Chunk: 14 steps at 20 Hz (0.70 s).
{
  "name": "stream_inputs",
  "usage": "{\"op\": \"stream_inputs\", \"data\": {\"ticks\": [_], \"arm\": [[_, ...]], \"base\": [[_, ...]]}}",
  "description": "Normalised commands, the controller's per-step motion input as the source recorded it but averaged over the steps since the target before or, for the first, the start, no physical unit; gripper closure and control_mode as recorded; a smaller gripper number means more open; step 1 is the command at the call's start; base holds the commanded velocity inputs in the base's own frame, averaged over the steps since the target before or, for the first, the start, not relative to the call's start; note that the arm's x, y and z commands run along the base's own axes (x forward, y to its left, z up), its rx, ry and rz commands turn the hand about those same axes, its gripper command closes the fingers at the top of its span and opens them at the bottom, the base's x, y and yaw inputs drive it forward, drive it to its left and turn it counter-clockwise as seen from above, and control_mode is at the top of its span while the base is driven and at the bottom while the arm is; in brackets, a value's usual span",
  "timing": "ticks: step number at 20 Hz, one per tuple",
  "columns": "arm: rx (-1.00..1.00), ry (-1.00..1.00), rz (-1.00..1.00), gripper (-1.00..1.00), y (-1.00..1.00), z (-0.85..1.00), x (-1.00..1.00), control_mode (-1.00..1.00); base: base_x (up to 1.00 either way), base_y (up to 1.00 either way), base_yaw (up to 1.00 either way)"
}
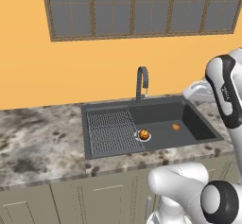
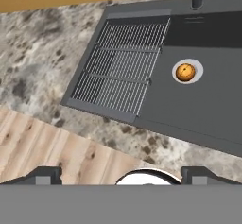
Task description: Remove the orange and tangerine from the sink. Then move the bowl and cup from the counter to the sink for washing.
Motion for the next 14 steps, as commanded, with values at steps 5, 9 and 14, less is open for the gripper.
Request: {"op": "stream_inputs", "data": {"ticks": [5, 9, 14], "arm": [[0.12, 0.00, 0.14, -1.00, -0.12, -0.20, 0.02, -1.00], [0.08, 0.00, 0.12, -1.00, -0.06, -0.23, 0.03, -1.00], [0.01, 0.00, 0.08, -1.00, -0.06, -0.25, 0.12, -1.00]], "base": [[0.00, 0.00, 0.00], [0.00, 0.00, 0.00], [0.00, 0.00, 0.00]]}}
